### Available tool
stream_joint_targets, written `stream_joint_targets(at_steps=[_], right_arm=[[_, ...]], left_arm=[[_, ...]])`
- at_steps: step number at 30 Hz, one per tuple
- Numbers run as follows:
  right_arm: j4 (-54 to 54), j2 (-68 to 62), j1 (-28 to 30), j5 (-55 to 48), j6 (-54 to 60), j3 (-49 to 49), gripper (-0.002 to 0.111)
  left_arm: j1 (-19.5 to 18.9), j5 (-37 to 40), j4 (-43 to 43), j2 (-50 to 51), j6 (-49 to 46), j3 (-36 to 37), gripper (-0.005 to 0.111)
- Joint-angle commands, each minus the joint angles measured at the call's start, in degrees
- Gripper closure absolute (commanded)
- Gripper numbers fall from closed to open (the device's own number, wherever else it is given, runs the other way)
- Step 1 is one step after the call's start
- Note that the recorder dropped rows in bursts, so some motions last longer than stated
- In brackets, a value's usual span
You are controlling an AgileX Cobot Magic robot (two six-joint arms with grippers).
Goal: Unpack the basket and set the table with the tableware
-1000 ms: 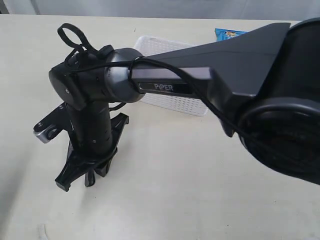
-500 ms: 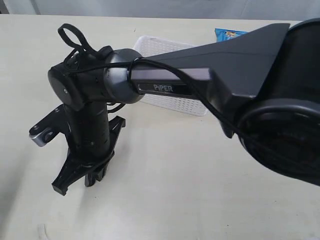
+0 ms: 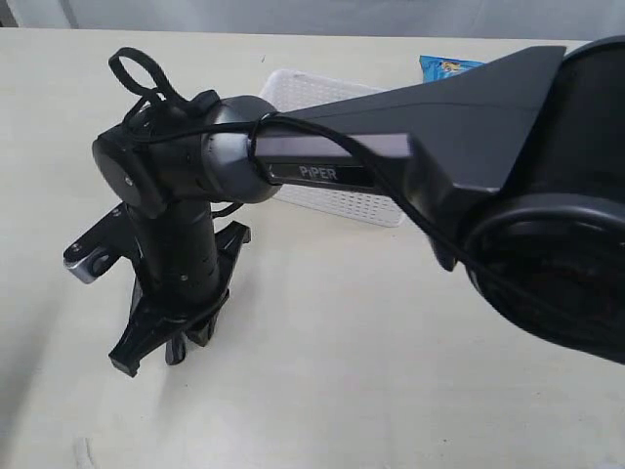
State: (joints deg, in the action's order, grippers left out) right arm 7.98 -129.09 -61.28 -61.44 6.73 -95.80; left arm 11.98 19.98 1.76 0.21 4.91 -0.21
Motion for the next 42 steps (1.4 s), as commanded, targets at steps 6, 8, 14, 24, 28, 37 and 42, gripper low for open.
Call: stream_joint_targets(at_steps=[6, 8, 14, 24, 28, 37, 42], right_arm=[[-2.5, 0.1, -1.0, 0.1, -4.0, 0.3, 0.109], [-2.3, 0.0, -1.3, 0.5, -4.1, 0.3, 0.109], [-2.3, 0.0, -1.6, 0.5, -4.5, 0.3, 0.109], [-2.0, 0.0, -2.9, 2.3, -3.9, 0.3, 0.109], [-2.0, 0.0, -2.9, 2.5, -3.9, 0.3, 0.109], [-2.0, 0.0, -3.6, 3.0, -4.0, 0.3, 0.109], [-4.5, 1.0, -3.6, 2.0, -4.3, 0.3, 0.109]], left_arm=[[0.3, -0.1, 0.0, -0.2, -0.2, 0.2, 0.107], [0.3, -0.1, 0.0, -0.2, -0.2, 0.2, 0.107], [0.3, -0.1, 0.0, -0.2, -0.2, 0.2, 0.107], [0.3, -0.1, 0.0, -0.2, -0.2, 0.2, 0.107], [0.3, -0.1, 0.0, -0.2, -0.2, 0.2, 0.107], [0.3, -0.1, 0.0, -0.2, -0.2, 0.2, 0.107], [0.3, -0.1, 0.0, -0.2, -0.2, 0.2, 0.107]])
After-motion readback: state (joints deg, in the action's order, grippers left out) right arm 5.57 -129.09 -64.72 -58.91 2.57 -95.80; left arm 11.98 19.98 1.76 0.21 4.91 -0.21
